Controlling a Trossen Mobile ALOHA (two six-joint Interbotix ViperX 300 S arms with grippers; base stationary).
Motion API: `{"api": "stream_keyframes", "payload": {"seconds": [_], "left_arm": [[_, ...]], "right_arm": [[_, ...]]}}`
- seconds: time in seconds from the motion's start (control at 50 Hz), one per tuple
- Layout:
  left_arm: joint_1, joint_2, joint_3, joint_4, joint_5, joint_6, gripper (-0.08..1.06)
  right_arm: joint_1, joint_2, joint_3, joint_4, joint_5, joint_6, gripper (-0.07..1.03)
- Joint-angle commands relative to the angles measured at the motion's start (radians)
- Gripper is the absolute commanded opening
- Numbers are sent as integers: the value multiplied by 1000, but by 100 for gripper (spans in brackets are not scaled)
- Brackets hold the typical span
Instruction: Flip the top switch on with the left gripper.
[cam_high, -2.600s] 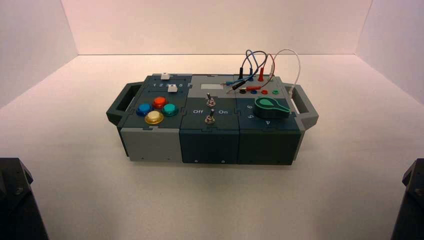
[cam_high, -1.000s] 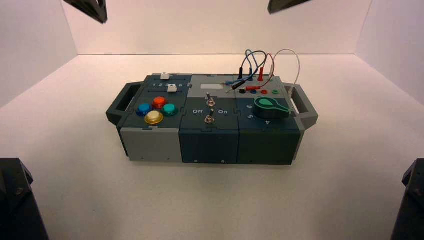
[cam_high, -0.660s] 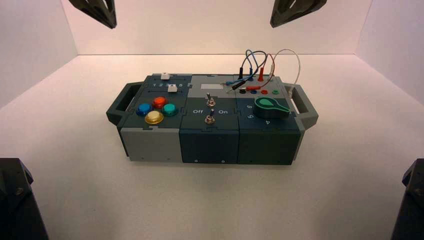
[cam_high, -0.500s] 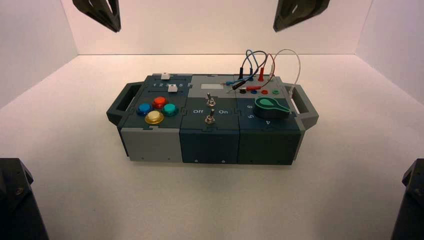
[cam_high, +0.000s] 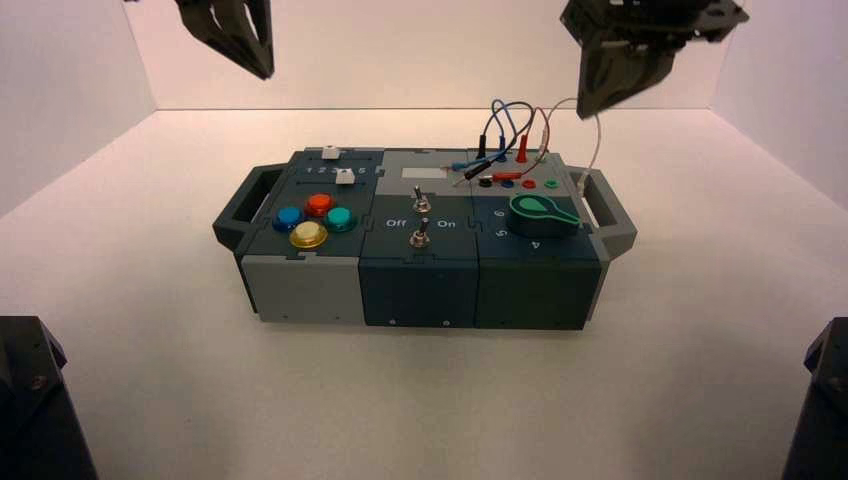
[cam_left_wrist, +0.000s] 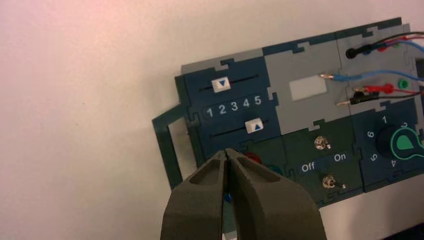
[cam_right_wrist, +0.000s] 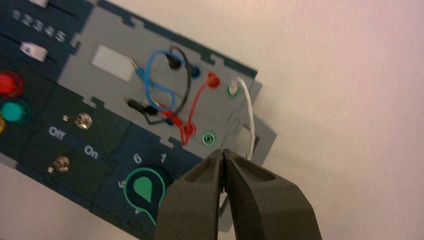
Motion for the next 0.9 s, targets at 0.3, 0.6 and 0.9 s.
{"api": "stream_keyframes", "payload": {"seconds": [0.3,0.6,0.9], "left_arm": [[-31,34,-9,-14,-26,-9,-3],[-32,63,-25,-21,-31,-11,-3],[-49,61,-26,-41,-29,-12,-3]], "right_arm": [[-5,11,-2,40,83,38,-2],[-5,35,64,67,67,67,-2],[-6,129,77,67,-32,86,-2]]}}
